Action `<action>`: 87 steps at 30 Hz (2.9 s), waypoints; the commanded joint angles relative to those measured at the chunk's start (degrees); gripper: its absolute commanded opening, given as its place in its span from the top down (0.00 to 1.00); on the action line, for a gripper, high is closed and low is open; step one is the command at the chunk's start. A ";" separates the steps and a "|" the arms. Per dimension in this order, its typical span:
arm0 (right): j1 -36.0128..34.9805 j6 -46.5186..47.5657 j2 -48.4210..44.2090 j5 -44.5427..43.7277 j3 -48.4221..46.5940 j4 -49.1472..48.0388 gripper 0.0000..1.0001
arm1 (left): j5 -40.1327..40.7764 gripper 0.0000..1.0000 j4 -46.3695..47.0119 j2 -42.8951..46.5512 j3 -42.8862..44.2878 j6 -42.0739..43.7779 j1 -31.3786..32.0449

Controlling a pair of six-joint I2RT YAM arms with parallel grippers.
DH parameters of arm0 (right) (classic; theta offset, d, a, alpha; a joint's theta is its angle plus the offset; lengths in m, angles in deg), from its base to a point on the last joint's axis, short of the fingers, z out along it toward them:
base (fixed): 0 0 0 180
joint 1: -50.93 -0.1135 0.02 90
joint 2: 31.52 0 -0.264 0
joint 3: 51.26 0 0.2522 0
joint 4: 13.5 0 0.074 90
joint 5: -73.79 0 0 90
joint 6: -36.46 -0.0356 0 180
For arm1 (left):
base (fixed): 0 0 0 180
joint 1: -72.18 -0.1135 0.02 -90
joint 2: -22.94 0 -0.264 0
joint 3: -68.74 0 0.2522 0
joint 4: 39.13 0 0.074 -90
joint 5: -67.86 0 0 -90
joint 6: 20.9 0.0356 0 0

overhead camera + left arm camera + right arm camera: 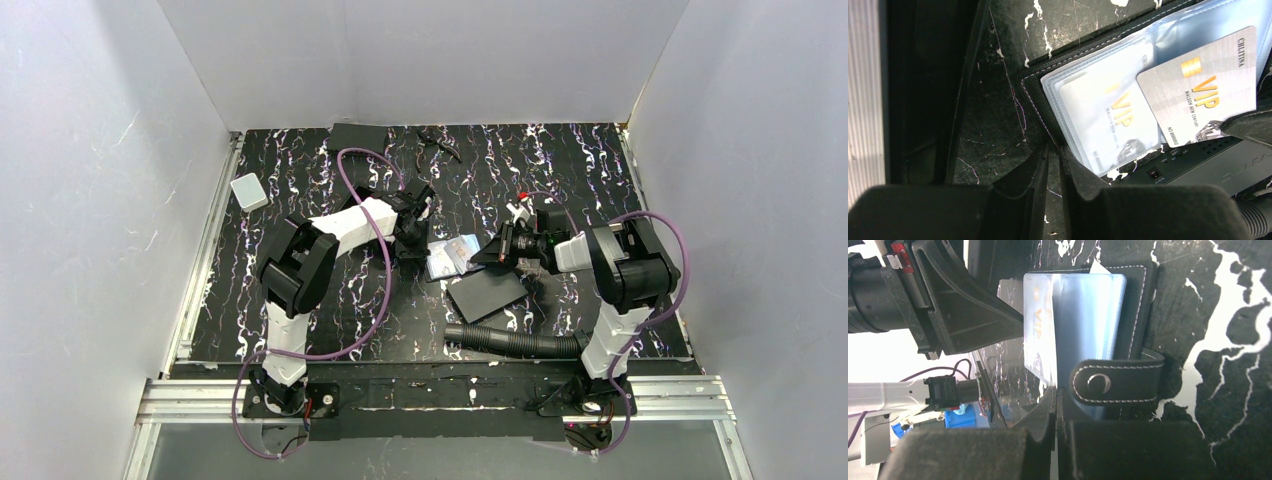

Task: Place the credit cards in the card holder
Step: Insert the credit card into the card holder.

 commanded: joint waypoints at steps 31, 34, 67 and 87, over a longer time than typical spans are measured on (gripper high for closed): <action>1.64 1.33 -3.31 -0.25 -0.22 1.68 0.99 | -1.06 0.36 -1.31 -0.94 1.84 -8.64 -0.25; 1.64 2.96 -2.97 -0.73 -0.97 3.79 0.99 | 1.03 0.36 -3.15 -2.43 2.06 -8.34 -0.26; 1.46 -8.53 0.92 4.51 4.12 -15.45 0.99 | 9.04 0.73 -5.21 -5.16 -3.61 -4.84 -0.52; 2.42 3.45 -5.32 -1.32 -0.82 5.20 0.99 | -5.91 0.36 2.79 7.04 2.04 -0.77 1.31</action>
